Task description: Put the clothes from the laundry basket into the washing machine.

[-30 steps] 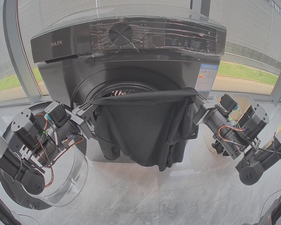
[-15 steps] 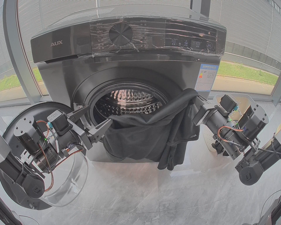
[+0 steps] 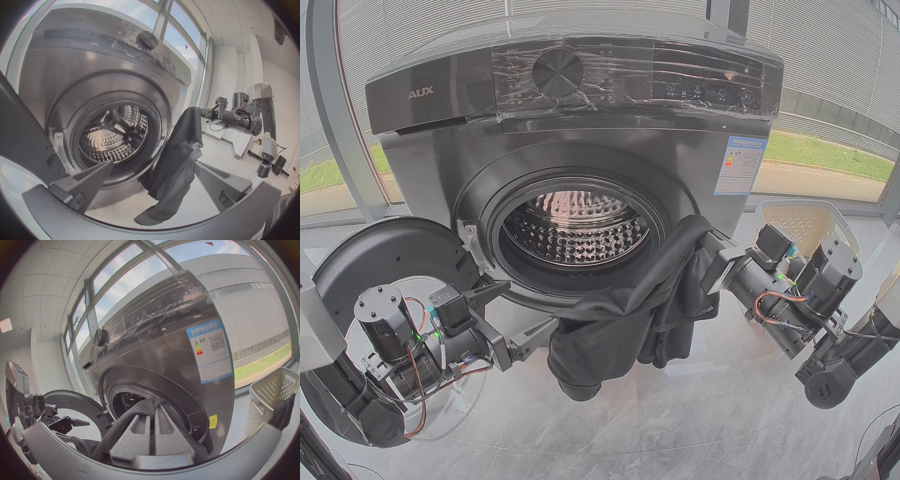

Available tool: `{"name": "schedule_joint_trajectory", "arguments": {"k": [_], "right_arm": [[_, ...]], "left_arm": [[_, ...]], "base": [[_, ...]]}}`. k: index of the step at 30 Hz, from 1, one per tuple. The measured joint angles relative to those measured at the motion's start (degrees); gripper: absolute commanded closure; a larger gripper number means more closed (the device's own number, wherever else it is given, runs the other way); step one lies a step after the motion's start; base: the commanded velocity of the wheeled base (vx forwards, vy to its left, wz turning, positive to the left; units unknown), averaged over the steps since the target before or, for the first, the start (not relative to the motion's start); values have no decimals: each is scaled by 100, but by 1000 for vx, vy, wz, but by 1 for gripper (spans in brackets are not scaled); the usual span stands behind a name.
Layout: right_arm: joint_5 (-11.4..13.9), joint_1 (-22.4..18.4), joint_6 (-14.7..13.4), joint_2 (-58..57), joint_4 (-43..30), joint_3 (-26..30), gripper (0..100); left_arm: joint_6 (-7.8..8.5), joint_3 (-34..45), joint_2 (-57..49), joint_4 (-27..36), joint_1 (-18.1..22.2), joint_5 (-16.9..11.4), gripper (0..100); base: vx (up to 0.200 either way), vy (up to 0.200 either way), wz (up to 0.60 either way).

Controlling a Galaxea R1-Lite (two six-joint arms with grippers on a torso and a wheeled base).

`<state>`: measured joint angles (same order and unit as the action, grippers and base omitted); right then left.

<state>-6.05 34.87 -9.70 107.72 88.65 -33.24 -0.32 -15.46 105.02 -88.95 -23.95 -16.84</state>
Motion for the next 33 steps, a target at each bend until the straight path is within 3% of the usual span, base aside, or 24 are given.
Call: {"name": "schedule_joint_trajectory", "arguments": {"k": [4, 10, 21, 33], "right_arm": [[-52, -17, 11, 113, -7, 72, 100], [-477, -39, 23, 428, -68, -96, 100], [-479, -105, 34, 697, -128, -295, 100], [-477, 650, -113, 236, -1122, -623, 100]], "left_arm": [[22, 133, 107, 6, -46, 63, 0], [32, 201, 379, -2, -84, 758, 0], [0, -50, 728, -2, -525, 850, 0], [-74, -850, 1688, -2, -788, 964, 0]], "base": [[0, 0, 0], [0, 0, 0], [0, 0, 0], [0, 0, 0]]}}
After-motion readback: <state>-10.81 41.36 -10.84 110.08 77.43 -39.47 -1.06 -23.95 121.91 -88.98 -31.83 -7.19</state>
